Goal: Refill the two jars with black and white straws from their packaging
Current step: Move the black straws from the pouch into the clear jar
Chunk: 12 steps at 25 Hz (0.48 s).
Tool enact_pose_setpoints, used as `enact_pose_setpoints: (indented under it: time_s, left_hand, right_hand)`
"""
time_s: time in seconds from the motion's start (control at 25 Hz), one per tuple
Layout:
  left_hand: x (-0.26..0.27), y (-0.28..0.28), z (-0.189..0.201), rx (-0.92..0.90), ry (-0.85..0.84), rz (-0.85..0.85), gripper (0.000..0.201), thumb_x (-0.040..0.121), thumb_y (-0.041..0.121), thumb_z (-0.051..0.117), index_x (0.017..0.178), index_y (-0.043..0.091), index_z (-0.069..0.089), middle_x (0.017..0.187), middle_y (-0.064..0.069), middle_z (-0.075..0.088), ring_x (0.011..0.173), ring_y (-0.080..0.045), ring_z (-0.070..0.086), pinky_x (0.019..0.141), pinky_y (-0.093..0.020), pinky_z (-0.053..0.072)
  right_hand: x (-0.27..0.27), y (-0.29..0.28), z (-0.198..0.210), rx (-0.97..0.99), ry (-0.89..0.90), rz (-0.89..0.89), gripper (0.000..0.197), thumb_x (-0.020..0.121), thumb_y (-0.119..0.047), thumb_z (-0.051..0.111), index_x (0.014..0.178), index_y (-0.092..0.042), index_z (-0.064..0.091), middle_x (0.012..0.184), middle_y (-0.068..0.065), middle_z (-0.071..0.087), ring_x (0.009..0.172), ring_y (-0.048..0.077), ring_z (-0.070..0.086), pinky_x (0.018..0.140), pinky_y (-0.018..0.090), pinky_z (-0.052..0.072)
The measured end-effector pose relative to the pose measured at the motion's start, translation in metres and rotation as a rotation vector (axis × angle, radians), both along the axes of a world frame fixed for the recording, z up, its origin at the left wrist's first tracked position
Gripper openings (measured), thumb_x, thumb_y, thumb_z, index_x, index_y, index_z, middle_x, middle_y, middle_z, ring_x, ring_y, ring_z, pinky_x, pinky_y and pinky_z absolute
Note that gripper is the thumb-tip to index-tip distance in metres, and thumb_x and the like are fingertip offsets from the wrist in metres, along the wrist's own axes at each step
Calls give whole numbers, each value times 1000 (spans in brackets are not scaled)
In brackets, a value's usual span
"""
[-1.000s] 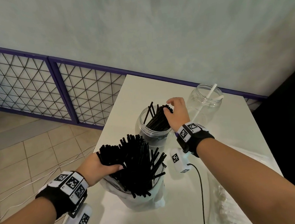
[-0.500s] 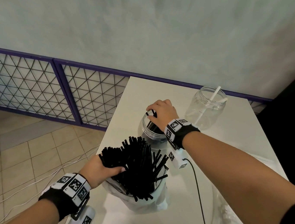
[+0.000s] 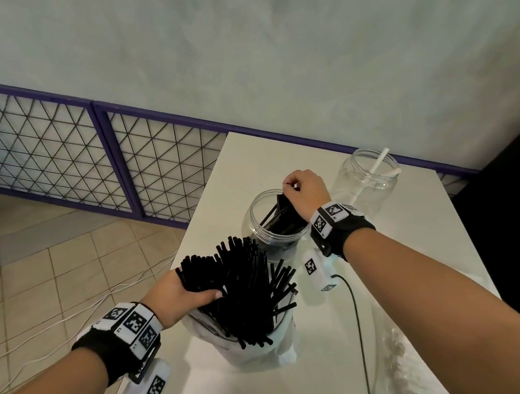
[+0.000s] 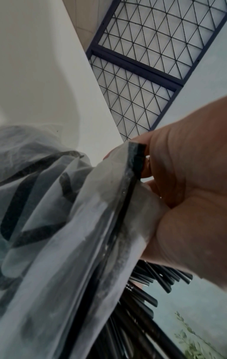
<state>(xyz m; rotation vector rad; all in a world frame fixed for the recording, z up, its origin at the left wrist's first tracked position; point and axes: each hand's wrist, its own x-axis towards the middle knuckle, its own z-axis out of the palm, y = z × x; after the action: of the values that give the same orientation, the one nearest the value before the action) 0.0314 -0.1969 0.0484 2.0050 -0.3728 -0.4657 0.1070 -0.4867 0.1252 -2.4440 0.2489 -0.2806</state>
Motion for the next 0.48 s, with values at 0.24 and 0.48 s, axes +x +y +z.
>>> enact_pose_setpoints:
  time_s: [0.24, 0.48]
  left_hand:
    - [1, 2, -2, -47, 2, -10, 30, 56, 55, 74, 81, 41, 67, 82, 8, 72, 82, -9, 67, 84, -37, 54]
    - [0, 2, -6, -55, 26, -16, 43, 55, 55, 76, 89, 31, 69, 89, 5, 73, 90, -12, 67, 91, -41, 53]
  right_hand:
    - [-59, -11, 19, 168, -226, 84, 22, 93, -14, 54, 113, -20, 60, 111, -1, 59, 102, 15, 54, 90, 31, 46]
    - [-174, -6, -44, 99, 147, 301, 61, 75, -55, 60, 129, -30, 46, 122, -15, 45, 110, 6, 45, 92, 19, 38]
